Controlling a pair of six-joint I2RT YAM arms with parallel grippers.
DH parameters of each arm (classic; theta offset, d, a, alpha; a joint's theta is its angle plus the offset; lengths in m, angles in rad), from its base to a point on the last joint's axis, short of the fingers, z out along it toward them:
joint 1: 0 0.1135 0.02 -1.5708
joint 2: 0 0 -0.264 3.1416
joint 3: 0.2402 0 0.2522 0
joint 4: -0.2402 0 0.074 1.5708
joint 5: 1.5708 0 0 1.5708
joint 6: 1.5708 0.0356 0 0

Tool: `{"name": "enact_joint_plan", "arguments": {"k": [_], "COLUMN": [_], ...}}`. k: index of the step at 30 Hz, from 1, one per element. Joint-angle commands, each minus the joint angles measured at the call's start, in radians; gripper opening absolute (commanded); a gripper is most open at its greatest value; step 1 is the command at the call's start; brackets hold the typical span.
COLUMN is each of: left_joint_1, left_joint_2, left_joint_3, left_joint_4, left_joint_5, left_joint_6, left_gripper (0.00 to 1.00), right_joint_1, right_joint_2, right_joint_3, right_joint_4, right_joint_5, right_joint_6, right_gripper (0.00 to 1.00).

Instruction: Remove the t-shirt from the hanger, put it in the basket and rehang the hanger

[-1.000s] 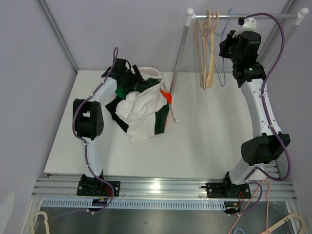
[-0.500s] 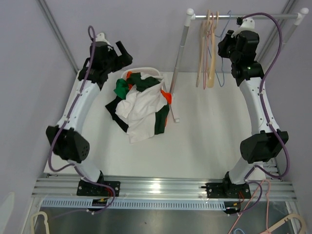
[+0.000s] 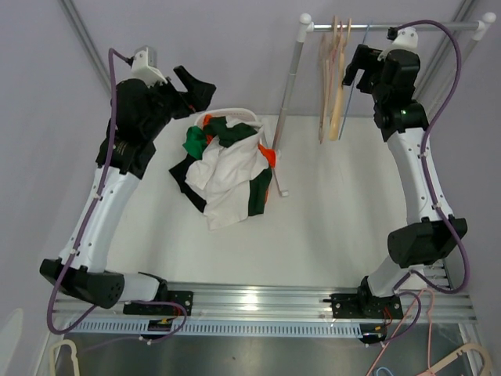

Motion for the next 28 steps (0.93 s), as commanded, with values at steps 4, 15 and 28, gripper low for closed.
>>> {"name": "enact_joint_plan", "arguments": {"k": [4, 15, 28], "left_joint_1": [-0.076, -0.129, -0.204], "left_joint_2": [-0.197, -0.556, -0.785], "left_joint_3": [-0.156, -0.63, -0.972], "left_joint_4": [0.105, 0.22, 0.153], "left_joint_5": [0.075, 0.095, 0.067], "left_joint_6": [0.001, -0.008, 0.005], "left_gripper": [0.99, 0.99, 0.99], "right_joint_1": [0.047, 0.099, 0.132], "right_joint_2": [-0.263, -0.695, -0.946], "right_joint_3": [-0.133, -0.622, -1.072], "right_joint_4": [0.049, -0.024, -0.041], "right_joint_5": [0.148, 0.31, 0.129], "right_joint_6": [-0.048, 0.188, 0.344], "right_gripper": [0.99, 0.99, 1.0]}}
